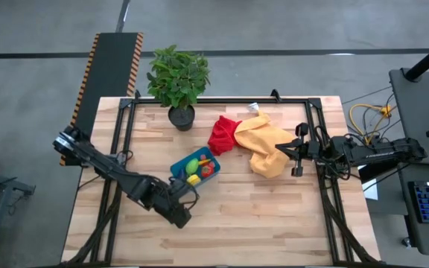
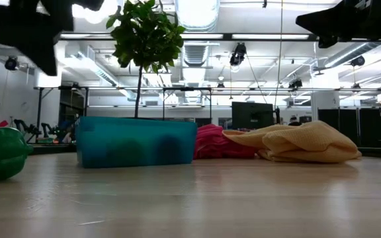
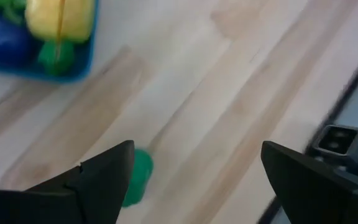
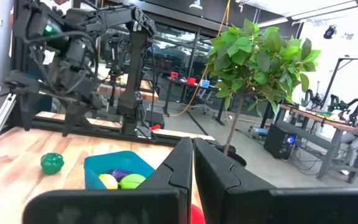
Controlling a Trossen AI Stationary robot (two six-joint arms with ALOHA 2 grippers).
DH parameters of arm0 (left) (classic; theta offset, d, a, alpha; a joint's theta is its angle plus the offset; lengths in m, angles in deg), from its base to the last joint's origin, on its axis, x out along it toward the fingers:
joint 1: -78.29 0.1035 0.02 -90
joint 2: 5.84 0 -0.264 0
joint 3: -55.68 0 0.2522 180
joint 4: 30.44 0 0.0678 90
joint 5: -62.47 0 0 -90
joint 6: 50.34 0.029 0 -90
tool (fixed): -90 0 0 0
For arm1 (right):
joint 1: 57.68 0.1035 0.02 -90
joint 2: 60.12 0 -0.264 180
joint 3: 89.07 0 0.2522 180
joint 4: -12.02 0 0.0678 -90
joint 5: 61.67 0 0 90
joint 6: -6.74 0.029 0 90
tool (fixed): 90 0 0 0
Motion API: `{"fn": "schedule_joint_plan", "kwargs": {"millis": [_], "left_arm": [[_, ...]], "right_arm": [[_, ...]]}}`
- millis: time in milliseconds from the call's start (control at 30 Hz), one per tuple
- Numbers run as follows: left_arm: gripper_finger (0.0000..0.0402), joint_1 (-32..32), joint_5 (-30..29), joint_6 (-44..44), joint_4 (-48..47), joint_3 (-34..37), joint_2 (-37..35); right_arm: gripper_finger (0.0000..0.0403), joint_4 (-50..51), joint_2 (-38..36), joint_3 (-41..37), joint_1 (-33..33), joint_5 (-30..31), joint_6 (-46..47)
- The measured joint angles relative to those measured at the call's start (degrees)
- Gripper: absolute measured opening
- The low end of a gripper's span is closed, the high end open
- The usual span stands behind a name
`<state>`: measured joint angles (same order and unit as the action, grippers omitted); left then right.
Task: Pick and placing Produce into tupperware
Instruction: Put the green bell pepper into the blue bin
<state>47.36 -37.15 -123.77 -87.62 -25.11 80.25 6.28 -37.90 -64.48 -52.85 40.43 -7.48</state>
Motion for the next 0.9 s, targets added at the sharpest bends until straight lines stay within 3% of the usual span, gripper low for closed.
{"fn": "schedule_joint_plan", "kwargs": {"millis": [233, 700, 900], "left_arm": [[0.0336, -1.0, 2.6, -8.6, -9.2, 0.4, 2.6], [0.0336, -1.9, 11.8, -9.7, -6.3, 0.7, 12.8], [0.0336, -1.9, 12.2, -7.5, -5.5, 0.7, 15.8]], "right_arm": [[0.0009, 0.0, 0.0, 0.0, 0.0, 0.0, -1.3], [0.0009, 0.0, 0.0, 0.0, 0.0, 0.0, -1.5], [0.0009, 0.0, 0.0, 0.0, 0.0, 0.0, -1.5]]}}
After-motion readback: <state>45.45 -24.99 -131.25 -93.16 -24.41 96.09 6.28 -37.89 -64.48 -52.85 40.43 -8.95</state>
